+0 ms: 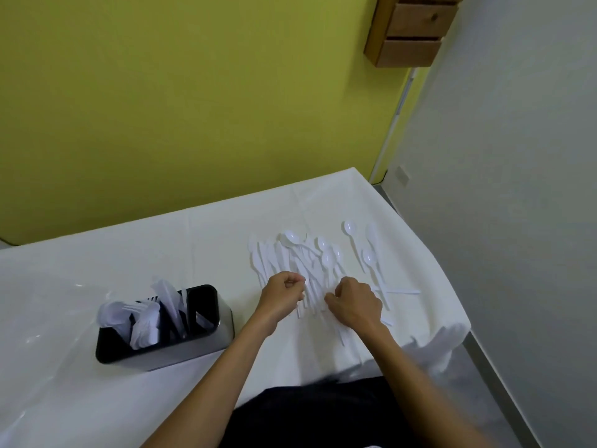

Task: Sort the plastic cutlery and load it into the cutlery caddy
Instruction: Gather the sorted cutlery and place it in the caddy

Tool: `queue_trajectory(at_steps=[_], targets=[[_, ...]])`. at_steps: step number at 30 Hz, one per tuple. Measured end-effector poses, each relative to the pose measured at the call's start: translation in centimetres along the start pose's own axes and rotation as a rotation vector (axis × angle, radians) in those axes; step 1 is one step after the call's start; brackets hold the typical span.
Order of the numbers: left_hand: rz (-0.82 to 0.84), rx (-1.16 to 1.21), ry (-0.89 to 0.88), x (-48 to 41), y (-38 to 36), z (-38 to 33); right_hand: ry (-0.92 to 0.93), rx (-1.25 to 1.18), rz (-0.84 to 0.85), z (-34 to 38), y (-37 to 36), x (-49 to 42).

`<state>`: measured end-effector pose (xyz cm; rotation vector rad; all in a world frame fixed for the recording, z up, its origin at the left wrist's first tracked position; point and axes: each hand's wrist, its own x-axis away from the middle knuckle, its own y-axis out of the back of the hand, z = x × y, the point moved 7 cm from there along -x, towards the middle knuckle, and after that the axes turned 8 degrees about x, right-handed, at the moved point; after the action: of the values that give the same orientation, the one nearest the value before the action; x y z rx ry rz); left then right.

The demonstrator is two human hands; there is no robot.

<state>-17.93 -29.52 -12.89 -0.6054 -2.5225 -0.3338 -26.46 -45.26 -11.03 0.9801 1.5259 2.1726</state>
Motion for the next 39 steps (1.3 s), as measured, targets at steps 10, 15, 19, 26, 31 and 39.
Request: queue_trajectory(at_steps=[10, 15, 19, 26, 31, 39], targets=[[0.044, 0.483, 0.191, -2.7, -3.1, -3.5, 0.169, -0.194, -0.022, 1.0, 2.4, 2.0], [0.004, 0.744, 0.243, -3.3, -3.9, -3.9, 0.219, -0.316, -0.023, -0.6, 2.3, 1.6], [-0.079, 0.731, 0.255, -4.1, -2.9, -2.8, 0.085, -0.302, -0.126, -4.9, 1.8, 0.5], [-0.108, 0.705, 0.266, -4.3, -2.6, -1.4, 0.045, -0.090, -0.021, -7.0, -0.6, -0.1], [-0.070, 0.614, 0.225, -4.2, -2.8, -1.4, 0.072, -0.195, -0.098, -6.2, 0.5, -0.6], [-0.023, 0.321, 0.114, -3.9, -2.6, -1.9, 0.276, -0.294, -0.093, 1.3, 2.5, -1.0]])
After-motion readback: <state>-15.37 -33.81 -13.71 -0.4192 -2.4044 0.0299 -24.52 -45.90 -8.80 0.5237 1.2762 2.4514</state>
